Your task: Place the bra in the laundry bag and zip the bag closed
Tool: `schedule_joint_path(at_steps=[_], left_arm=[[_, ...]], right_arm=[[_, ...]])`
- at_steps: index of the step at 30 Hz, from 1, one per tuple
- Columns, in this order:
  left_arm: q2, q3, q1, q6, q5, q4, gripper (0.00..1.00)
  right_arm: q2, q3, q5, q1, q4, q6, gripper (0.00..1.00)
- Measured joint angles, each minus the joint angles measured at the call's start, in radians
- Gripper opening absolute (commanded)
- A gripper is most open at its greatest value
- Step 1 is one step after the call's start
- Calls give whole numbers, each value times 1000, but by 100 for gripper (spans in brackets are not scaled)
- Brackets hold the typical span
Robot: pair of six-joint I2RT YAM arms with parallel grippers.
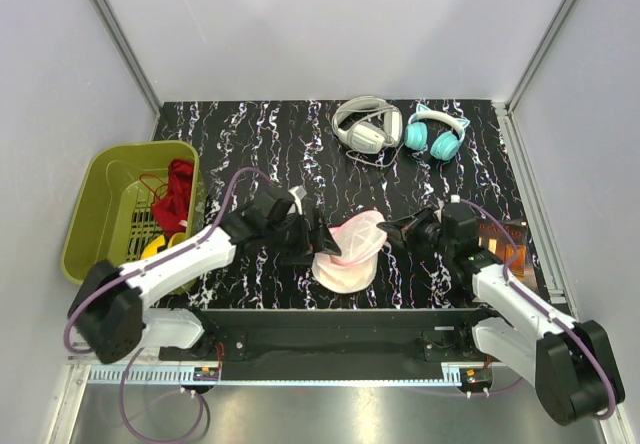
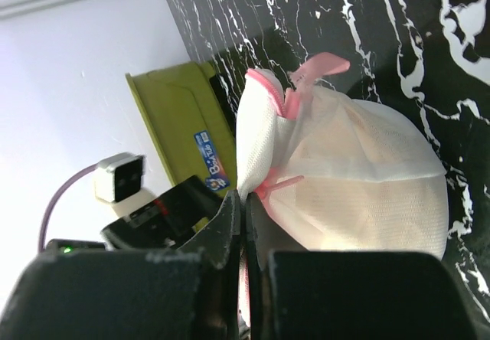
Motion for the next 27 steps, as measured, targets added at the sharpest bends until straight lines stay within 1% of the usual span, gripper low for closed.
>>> schedule_joint_path(at_steps=[2,5,7,8,9,11,12,13,14,15,16,17,18,19,20,21,22,24,25,26,27], left_arm=[[61,7,-14,-25,0,45,98],[158,24,-26,-41,0,100,94],[214,42,-29,-39,0,126,84],[237,58,-28,-33,0,126,77],[258,78,-27,-24,0,130,61],[294,122,-20,3,3,135,48],[307,143,-14,19,3,142,40],[317,163,-6,38,5,147,34],[324,176,2,50,5,151,25],[330,191,7,71,8,157,18],[334,204,16,94,12,159,3],[338,215,23,117,18,162,0],[341,224,29,140,23,162,0],[345,230,31,164,30,163,5],[347,235,32,190,37,163,16],[348,238,32,214,41,162,29],[348,240,31,244,42,157,52],[348,248,31,297,32,134,64],[347,258,29,324,17,108,68],[342,266,27,351,-2,84,69],[330,270,25,375,-30,64,84]], right_arm=[[-37,-10,18,0,-27,28,0],[-51,-10,25,0,-50,45,0],[-51,-11,23,0,-63,51,0],[-51,-11,19,0,-71,52,6],[-52,-11,13,0,-81,52,8],[-53,-8,-13,-1,-111,44,12],[-52,0,-30,-1,-142,31,17],[-50,13,-46,-1,-181,9,18],[-47,31,-63,-1,-224,-15,20],[-41,52,-79,-1,-265,-50,23],[-33,78,-93,-1,-311,-87,24],[-21,108,-110,-1,-357,-124,26],[-8,134,-119,0,-391,-161,26],[13,173,-143,-1,-437,-213,28],[33,200,-163,-1,-467,-252,29],[49,219,-178,0,-489,-283,31],[69,241,-197,0,-518,-318,34],[106,268,-225,0,-564,-372,35],[119,275,-235,0,-582,-393,37],[128,279,-241,0,-600,-409,38],[137,284,-245,0,-615,-423,38]])
